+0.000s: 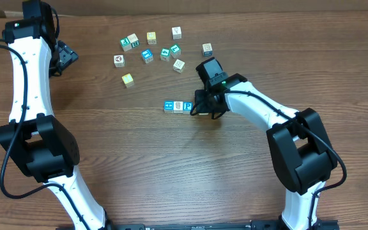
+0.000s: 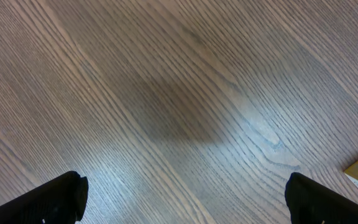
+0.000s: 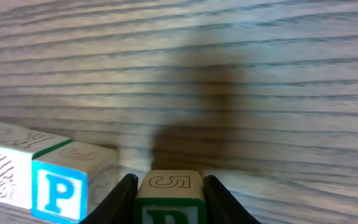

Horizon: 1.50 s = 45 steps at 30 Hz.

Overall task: Form a horizontal line
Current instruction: 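Carry the R block toward the right end of the row, then lower the R block beside the P block with the right gripper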

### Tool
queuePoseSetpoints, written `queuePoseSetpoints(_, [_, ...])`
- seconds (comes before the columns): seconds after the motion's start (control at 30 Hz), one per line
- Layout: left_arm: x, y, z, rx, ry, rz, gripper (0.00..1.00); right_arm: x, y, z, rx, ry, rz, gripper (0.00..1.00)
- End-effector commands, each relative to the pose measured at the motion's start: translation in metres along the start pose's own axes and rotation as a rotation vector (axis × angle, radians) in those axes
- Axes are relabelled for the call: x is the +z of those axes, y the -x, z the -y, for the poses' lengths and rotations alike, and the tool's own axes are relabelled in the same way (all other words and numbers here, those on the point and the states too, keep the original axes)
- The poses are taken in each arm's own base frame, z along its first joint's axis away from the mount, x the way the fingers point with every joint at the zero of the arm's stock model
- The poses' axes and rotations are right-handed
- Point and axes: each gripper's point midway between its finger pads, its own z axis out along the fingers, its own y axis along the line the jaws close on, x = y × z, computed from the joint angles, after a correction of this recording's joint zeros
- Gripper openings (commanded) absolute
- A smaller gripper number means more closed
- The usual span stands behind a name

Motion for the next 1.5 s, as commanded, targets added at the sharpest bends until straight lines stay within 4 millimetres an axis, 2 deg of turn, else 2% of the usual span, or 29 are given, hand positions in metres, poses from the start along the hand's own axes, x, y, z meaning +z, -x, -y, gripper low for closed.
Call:
queuePoseSetpoints(0.0, [-0.006, 0.001, 0.002, 0.008, -0.002, 0.016, 1.0, -0.009, 0.003, -0.002, 0.001, 0.006, 0.025, 0.34])
queuePoseSetpoints(0.03, [-0.006, 0.001, 0.002, 0.008, -0.002, 0.016, 1.0, -0.009, 0.003, -0.002, 0.001, 0.006, 0.025, 0.38])
queuePoseSetpoints(0.23, [-0.006, 0.001, 0.002, 0.008, -0.002, 0.016, 1.0, -0.009, 0.008, -0.004, 0.0, 0.015, 0.045, 0.39])
queuePoseSetpoints(0.4, [-0.006, 0.001, 0.002, 0.008, -0.002, 0.016, 1.0, -0.02, 0.028, -0.007, 0.005, 0.032, 0.094, 0.4])
queuePoseSetpoints(0.53, [-0.006, 0.001, 0.002, 0.008, -0.002, 0.016, 1.0, -0.038, 0.05, -0.003, 0.025, 0.045, 0.148, 0.4])
queuePoseSetpoints(0.6, [-0.006, 0.001, 0.002, 0.008, -0.002, 0.016, 1.0, -0.045, 0.055, 0.0, 0.036, 0.046, 0.164, 0.41])
queuePoseSetpoints(0.7, [-0.006, 0.001, 0.002, 0.008, -0.002, 0.016, 1.0, -0.049, 0.056, 0.017, 0.059, 0.002, 0.165, 0.41])
queuePoseSetpoints(0.77, [-0.006, 0.001, 0.002, 0.008, -0.002, 0.016, 1.0, -0.048, 0.052, 0.027, 0.073, -0.024, 0.143, 0.39])
queuePoseSetpoints(0.8, [-0.006, 0.001, 0.002, 0.008, -0.002, 0.016, 1.0, -0.048, 0.047, 0.03, 0.076, -0.033, 0.124, 0.34])
queuePoseSetpoints(0.87, [-0.006, 0.001, 0.002, 0.008, -0.002, 0.016, 1.0, -0.047, 0.035, 0.035, 0.078, -0.054, 0.074, 0.17])
queuePoseSetpoints(0.97, [-0.006, 0.001, 0.002, 0.008, -0.002, 0.016, 1.0, -0.044, 0.021, 0.039, 0.078, -0.073, 0.023, 0.04])
queuePoseSetpoints(1.13, [-0.006, 0.001, 0.002, 0.008, -0.002, 0.016, 1.0, -0.033, 0.001, 0.04, 0.065, -0.085, -0.025, 0.04])
queuePoseSetpoints(1.23, [-0.006, 0.001, 0.002, 0.008, -0.002, 0.016, 1.0, -0.027, -0.001, 0.04, 0.064, -0.079, -0.015, 0.04])
queuePoseSetpoints(1.47, [-0.006, 0.001, 0.002, 0.008, -0.002, 0.016, 1.0, -0.026, -0.007, 0.023, 0.066, 0.017, -0.05, 0.04])
